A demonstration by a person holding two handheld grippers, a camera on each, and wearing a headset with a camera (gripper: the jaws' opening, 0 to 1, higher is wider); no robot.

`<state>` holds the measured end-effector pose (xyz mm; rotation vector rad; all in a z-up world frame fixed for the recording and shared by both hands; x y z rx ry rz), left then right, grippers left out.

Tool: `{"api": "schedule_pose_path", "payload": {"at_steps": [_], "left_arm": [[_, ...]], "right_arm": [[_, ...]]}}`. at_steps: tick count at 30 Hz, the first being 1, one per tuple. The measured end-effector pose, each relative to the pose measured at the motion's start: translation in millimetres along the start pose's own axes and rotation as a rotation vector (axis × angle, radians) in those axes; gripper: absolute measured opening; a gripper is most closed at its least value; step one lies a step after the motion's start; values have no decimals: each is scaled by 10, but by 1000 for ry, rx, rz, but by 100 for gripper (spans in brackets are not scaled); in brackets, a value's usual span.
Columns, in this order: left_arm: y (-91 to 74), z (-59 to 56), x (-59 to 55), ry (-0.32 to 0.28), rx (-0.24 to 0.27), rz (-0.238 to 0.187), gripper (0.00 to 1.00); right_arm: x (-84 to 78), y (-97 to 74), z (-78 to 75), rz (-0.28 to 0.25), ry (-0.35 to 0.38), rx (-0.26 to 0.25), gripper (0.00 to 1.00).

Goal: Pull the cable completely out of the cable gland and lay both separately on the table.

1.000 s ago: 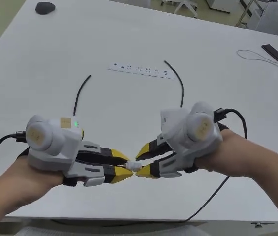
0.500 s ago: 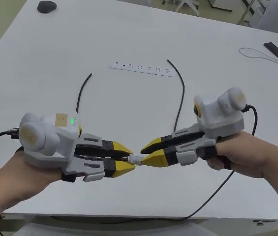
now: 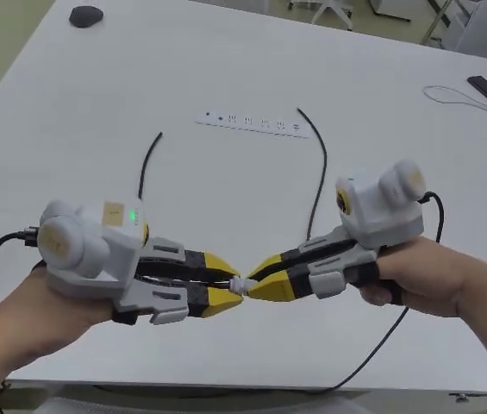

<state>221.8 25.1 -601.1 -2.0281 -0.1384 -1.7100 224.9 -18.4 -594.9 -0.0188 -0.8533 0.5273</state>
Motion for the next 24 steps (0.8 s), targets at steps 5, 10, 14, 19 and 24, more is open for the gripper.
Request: {"api": "schedule_pose_path", "payload": {"at_steps": [5, 10, 14, 19, 24], "left_arm": [[12, 19, -12, -29, -2, 8, 14], [14, 10, -10, -60, -19, 11, 14], [23, 13, -41, -98, -26, 21, 14], [17, 15, -74, -136, -24, 28, 14], [9, 35, -111, -198, -19, 34, 14]], "right_arm": [[-2, -21, -32, 50, -83, -69, 8], [-6, -10, 23, 156, -251, -144, 8], [-44, 6, 20, 290, -448, -226, 7], [-59, 48, 18, 375, -554, -328, 7], [-83, 90, 27, 450, -682, -429, 7]]}}
Point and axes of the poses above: the centre of the closed fingertips' face, and the gripper's own axes: y roughly forward along the fingers, z roughly to its left, x roughly out of its top, the point moved 3 cm from there along -y, roughly backward along the fingers, and after that the axes turned 14 degrees about x, right-handed, at the moved point
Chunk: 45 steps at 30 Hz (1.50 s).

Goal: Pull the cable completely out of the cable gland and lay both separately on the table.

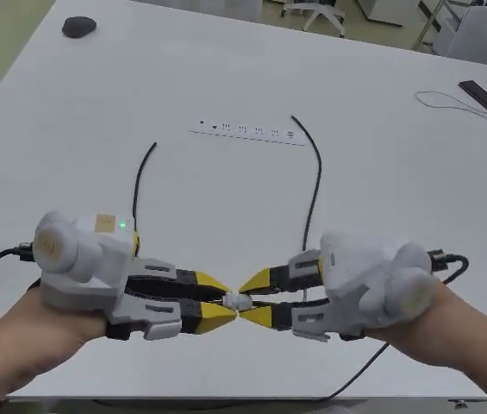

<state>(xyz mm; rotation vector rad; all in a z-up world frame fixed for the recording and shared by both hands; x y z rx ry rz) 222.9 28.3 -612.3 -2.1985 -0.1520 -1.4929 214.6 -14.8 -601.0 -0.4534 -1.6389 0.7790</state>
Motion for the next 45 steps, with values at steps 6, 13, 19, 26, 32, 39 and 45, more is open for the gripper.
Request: {"api": "schedule_pose_path", "payload": {"at_steps": [6, 13, 19, 26, 32, 39, 45], "left_arm": [[-9, -30, -13, 38, 5, -6, 14], [-11, -19, 20, 37, 2, -9, 15], [-17, -27, 35, 67, -4, -23, 15], [-33, -69, 39, 119, -15, -35, 15], [-40, -117, 33, 170, -26, -38, 15], [-52, -146, 50, 181, -30, -39, 15], [-48, -157, 53, 182, -35, -34, 15]], "right_arm": [[-9, 12, 16, -3, -1, -30, 8], [1, -7, -28, -44, 49, -19, 9], [-27, 3, 1, -80, 194, 47, 22], [-56, -98, -30, -312, 547, 253, 23], [-65, -119, -79, -465, 712, 386, 27], [-101, -61, -18, -495, 768, 454, 18], [-80, -53, -26, -519, 765, 451, 13]]}}
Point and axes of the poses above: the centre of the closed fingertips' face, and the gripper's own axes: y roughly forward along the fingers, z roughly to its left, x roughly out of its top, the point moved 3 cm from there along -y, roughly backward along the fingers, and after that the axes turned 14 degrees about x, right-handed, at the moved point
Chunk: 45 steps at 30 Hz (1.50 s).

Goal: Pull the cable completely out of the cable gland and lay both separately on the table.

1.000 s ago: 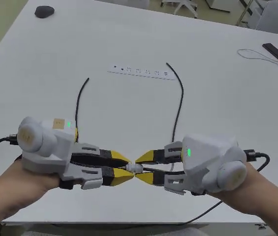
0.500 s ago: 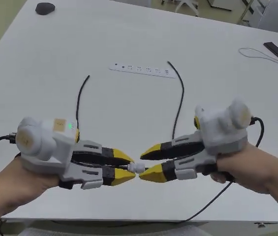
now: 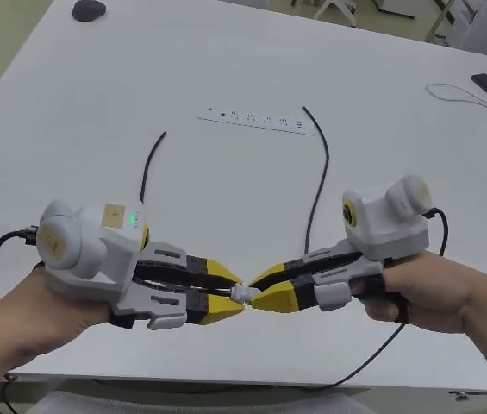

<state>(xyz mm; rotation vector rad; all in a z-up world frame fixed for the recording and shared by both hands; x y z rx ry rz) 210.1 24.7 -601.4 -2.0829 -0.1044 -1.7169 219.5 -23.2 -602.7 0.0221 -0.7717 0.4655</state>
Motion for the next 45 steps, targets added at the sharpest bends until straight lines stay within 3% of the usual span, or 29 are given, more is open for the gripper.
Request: {"api": "schedule_pose_path", "payload": {"at_steps": [5, 12, 15, 17, 20, 22, 26, 31, 35, 42, 45], "left_arm": [[23, 2, -11, -2, -3, 6, 15], [36, 28, -51, -30, -3, 21, 15], [29, 51, -68, -57, -3, 19, 15], [22, 61, -77, -67, -1, 19, 15], [21, 63, -90, -103, -4, 26, 15], [24, 56, -93, -120, -6, 32, 15], [23, 43, -110, -140, -5, 33, 15], [13, 29, -133, -167, -3, 30, 15], [-22, 48, -68, -182, 4, 10, 15], [8, 57, -77, -163, -7, 31, 15], [16, 50, -80, -158, -7, 32, 15]], "right_arm": [[-21, -1, 11, 4, 5, 11, 9], [-31, 30, 29, 54, -87, -45, 8], [-14, 49, 37, 132, -257, -112, 8], [-15, 75, 55, 169, -325, -145, 8], [-34, 67, 34, 265, -477, -211, 8], [-52, 80, 49, 303, -523, -240, 7], [-89, 108, 73, 366, -625, -350, 8], [-113, 134, 75, 426, -721, -423, 7], [-45, 115, 98, 414, -736, -422, 8], [-45, 109, 77, 447, -743, -434, 8], [-50, 88, 72, 399, -665, -445, 8]]}}
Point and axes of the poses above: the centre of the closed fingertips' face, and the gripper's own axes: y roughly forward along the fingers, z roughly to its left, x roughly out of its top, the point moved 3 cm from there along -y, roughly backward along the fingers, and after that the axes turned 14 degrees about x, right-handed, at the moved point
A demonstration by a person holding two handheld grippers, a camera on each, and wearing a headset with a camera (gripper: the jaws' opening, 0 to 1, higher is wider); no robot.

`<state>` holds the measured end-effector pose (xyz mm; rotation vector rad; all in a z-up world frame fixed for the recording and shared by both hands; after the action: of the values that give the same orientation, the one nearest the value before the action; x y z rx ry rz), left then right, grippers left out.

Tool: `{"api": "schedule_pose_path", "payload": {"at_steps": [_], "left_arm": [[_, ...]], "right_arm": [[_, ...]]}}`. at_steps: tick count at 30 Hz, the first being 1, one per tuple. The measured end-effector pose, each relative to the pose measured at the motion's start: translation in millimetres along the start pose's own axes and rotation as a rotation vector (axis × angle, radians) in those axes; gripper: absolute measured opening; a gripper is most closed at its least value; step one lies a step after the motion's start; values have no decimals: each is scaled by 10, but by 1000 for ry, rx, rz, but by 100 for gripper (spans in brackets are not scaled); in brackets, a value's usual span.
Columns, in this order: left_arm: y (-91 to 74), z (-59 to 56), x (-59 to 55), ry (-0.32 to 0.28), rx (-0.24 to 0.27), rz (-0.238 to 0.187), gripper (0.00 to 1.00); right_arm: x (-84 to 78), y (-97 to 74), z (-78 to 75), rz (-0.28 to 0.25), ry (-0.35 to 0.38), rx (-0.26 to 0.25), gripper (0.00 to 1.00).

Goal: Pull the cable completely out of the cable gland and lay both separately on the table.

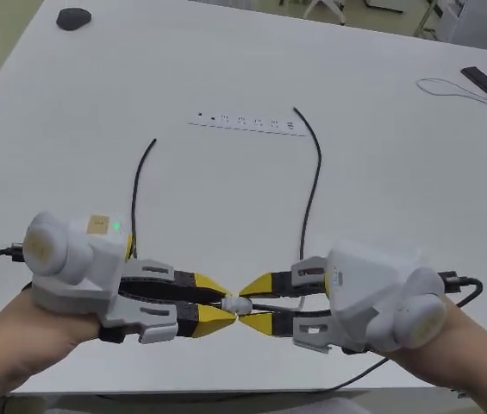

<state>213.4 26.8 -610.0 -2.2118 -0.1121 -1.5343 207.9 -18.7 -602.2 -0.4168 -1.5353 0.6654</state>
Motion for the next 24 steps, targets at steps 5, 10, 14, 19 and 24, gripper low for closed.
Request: {"api": "schedule_pose_path", "payload": {"at_steps": [5, 10, 14, 19, 24], "left_arm": [[-5, 18, 37, 13, 5, -11, 15], [3, 17, 43, 28, 5, -9, 15], [9, 20, 46, 28, 12, -13, 15], [0, 29, 41, 15, 22, -10, 15], [-10, 58, 76, 0, 39, -21, 15]], "right_arm": [[27, -31, -33, -36, 12, -8, 9], [36, -41, -36, -39, 37, -13, 12], [1, -75, -45, -33, 86, -30, 17], [-9, -179, -43, -37, 114, -74, 18], [-91, -241, -88, -11, 156, -172, 15]]}}
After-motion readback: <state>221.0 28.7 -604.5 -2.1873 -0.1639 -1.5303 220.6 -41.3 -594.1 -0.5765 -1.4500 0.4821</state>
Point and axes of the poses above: the centre of the closed fingertips' face, and the gripper's own axes: y roughly forward along the fingers, z roughly to its left, x roughly out of its top, the point moved 3 cm from there along -y, roughly backward along the fingers, and after that the axes turned 14 degrees about x, right-handed, at the moved point
